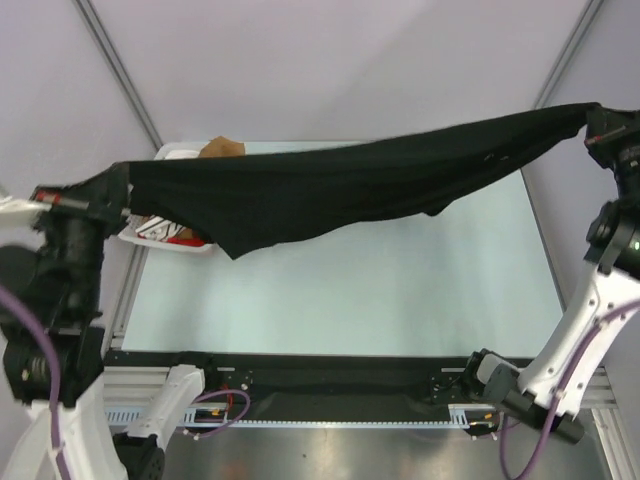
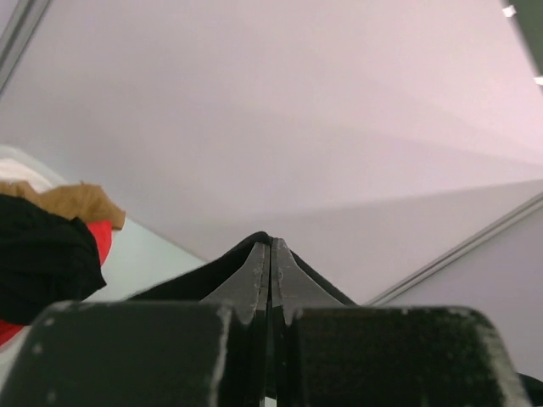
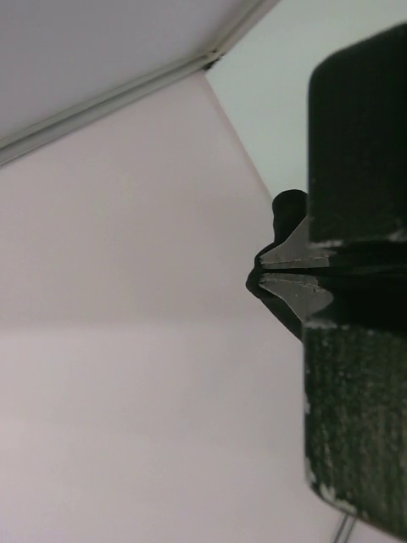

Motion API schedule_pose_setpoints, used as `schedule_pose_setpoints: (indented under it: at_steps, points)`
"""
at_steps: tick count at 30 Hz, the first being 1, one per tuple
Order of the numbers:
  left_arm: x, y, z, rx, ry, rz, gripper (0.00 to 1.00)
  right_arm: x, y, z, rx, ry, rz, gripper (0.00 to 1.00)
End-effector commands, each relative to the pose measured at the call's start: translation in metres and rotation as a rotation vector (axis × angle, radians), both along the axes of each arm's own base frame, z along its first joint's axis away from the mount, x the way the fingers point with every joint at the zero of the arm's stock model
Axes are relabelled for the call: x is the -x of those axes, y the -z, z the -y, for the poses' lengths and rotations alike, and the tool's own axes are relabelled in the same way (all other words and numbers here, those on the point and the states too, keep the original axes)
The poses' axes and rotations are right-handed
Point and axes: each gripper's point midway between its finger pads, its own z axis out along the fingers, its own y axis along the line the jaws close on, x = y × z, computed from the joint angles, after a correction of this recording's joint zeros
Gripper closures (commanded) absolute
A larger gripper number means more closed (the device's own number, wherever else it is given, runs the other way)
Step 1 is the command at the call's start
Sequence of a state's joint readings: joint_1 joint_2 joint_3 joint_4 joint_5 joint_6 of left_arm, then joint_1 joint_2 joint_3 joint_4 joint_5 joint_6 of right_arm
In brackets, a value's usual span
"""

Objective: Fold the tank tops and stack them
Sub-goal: Flatten the tank top out

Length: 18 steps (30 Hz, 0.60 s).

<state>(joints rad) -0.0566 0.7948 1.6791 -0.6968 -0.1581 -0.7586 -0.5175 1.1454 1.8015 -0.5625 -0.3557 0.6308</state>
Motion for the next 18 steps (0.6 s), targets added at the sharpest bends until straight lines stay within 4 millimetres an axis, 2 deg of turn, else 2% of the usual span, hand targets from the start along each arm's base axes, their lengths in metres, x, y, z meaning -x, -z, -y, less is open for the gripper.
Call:
schedule_pose_setpoints:
  at_steps: [1,3,6,8,10,11,12,13,15,16,17,18]
  points:
    - [0.043,-0.021,-0.012,-0.011,-0.054,0.092,1.0,0.064,-0.058,-0.031,0.159,0.014,0.18,1.0]
    - [0.055,-0.021,-0.014,0.0,-0.062,0.105,1.0,0.095,-0.072,-0.045,0.215,0.045,0.242,1.0]
    - [0.056,-0.018,-0.014,0.012,-0.063,0.098,1.0,0.124,-0.082,-0.054,0.265,0.094,0.288,1.0]
    - [0.045,-0.014,-0.012,0.015,-0.054,0.072,1.0,0.124,-0.083,-0.056,0.261,0.08,0.285,1.0]
    - [0.029,-0.008,-0.011,0.021,-0.054,0.037,1.0,0.104,-0.076,-0.054,0.235,0.036,0.241,1.0]
    - [0.012,0.0,-0.011,0.027,-0.057,-0.004,1.0,0.091,-0.069,-0.049,0.211,0.022,0.204,1.0]
    - [0.001,0.006,-0.012,0.032,-0.067,-0.031,1.0,0.08,-0.055,-0.044,0.177,0.013,0.139,1.0]
    - [-0.012,0.016,-0.013,0.033,-0.073,-0.063,1.0,0.055,-0.039,-0.032,0.14,0.003,0.067,1.0]
    - [-0.048,0.044,-0.016,0.033,-0.102,-0.168,1.0,0.029,-0.007,-0.018,0.078,-0.003,-0.039,1.0]
    - [-0.059,0.054,-0.016,0.03,-0.106,-0.2,1.0,0.006,0.014,-0.01,0.044,-0.03,-0.1,1.0]
    - [-0.08,0.067,-0.017,0.036,-0.114,-0.242,1.0,-0.012,0.047,-0.002,-0.003,-0.042,-0.175,1.0]
    - [-0.095,0.093,-0.016,0.042,-0.11,-0.304,1.0,-0.026,0.066,0.004,-0.031,-0.053,-0.21,1.0]
